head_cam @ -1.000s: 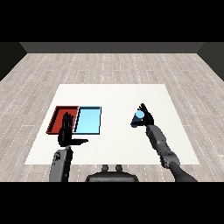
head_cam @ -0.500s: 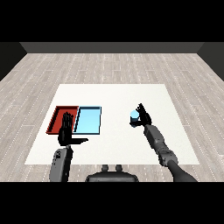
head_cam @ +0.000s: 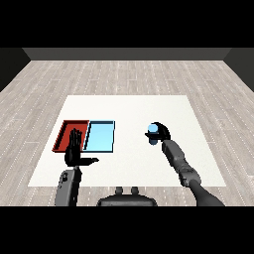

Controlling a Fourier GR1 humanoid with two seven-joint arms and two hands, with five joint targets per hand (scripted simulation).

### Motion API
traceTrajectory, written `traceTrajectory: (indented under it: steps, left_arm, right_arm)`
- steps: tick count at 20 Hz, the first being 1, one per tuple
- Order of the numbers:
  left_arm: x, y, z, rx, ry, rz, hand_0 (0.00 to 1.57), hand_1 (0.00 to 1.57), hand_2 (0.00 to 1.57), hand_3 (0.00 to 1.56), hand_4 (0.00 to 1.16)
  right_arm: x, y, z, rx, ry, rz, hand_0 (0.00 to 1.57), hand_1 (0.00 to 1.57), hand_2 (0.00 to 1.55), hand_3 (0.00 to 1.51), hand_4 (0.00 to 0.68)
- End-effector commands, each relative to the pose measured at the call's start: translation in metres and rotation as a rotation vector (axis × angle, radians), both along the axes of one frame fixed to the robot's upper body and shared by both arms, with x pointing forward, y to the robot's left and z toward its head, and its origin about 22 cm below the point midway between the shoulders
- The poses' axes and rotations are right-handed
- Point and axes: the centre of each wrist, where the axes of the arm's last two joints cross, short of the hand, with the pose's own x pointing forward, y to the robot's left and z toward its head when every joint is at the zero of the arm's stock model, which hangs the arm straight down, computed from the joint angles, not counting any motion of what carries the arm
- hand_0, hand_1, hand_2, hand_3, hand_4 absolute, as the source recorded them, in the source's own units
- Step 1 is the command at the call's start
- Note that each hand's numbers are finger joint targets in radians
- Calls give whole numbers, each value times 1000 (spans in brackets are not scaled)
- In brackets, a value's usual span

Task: Pick the blue can and put it in the blue box

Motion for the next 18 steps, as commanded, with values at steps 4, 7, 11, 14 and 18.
traceTrajectory:
  steps: [4, 7, 11, 14, 18]
  left_arm:
    - [10, -5, 9, 4, 12, -19, 0, 0, 0, 0, 0]
    - [-3, -2, 2, 13, 40, -54, 0, 0, 0, 0, 0]
    - [15, -37, -1, 78, 37, -30, 0, 0, 0, 0, 0]
    - [-11, -17, -1, 48, 79, -86, 0, 0, 0, 0, 0]
    - [6, -64, -2, 61, 101, -140, 0, 0, 0, 0, 0]
  right_arm:
    - [14, 20, 20, -23, -48, 10, 1552, 1552, 1481, 1428, 672]
    - [6, -4, 18, -23, -95, -6, 1512, 1512, 1461, 1413, 655]
    - [10, -16, 34, -49, -148, 33, 1489, 1489, 1453, 1408, 653]
    - [11, -3, 28, -12, -190, 27, 1481, 1481, 1455, 1415, 646]
    - [19, 8, 49, -34, -281, 72, 1470, 1470, 1441, 1409, 651]
